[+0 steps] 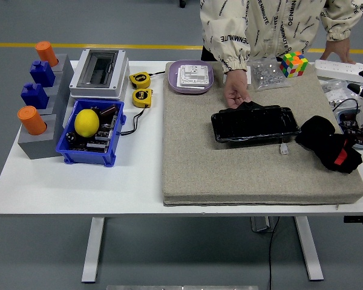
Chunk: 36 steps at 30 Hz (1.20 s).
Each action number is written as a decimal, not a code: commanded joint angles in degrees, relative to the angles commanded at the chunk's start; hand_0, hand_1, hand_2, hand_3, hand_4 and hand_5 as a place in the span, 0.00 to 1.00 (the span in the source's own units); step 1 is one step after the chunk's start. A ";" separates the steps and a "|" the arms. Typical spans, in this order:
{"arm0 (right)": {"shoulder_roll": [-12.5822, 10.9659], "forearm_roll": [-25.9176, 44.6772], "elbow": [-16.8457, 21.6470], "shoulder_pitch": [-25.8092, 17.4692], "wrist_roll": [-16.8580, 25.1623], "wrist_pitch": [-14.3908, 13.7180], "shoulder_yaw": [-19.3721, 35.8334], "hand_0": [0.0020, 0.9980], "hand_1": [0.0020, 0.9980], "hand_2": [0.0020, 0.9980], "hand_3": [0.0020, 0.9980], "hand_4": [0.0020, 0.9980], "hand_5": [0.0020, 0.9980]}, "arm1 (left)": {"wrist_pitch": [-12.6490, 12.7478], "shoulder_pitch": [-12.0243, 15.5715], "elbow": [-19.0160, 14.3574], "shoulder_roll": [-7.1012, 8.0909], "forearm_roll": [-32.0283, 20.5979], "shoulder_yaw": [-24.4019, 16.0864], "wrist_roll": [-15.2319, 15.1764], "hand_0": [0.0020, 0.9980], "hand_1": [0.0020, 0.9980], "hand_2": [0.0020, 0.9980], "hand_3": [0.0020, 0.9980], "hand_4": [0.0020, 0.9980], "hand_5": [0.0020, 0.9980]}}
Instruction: Pick the rag up,wipe the panel,place it on the desk
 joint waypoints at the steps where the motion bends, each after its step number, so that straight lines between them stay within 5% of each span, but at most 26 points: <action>1: -0.10 -1.49 -0.09 0.24 0.04 0.01 -0.41 0.71 0.65 0.71 0.69 1.00 0.56 | 0.00 0.00 0.01 0.00 0.01 -0.02 0.00 0.64 0.66 0.69 0.57 0.61 0.51; 9: -1.00 -18.03 -0.99 2.53 -0.58 1.83 -4.42 0.72 0.67 0.73 0.74 1.00 0.56 | 0.05 0.12 0.14 0.07 0.18 -0.39 0.01 0.64 0.66 0.69 0.57 0.61 0.51; 17: 1.04 -35.77 -3.56 3.98 -2.27 4.71 -5.66 0.77 0.71 0.79 0.78 1.00 0.60 | -0.01 -0.12 0.04 0.00 -0.08 -0.15 -0.01 0.64 0.66 0.69 0.57 0.61 0.51; 36: 10.17 -38.36 -10.34 5.77 -3.36 5.00 -2.16 0.77 0.72 0.80 0.80 1.00 0.60 | -0.03 0.11 0.15 -0.04 -0.31 0.02 0.01 0.63 0.66 0.68 0.57 0.61 0.51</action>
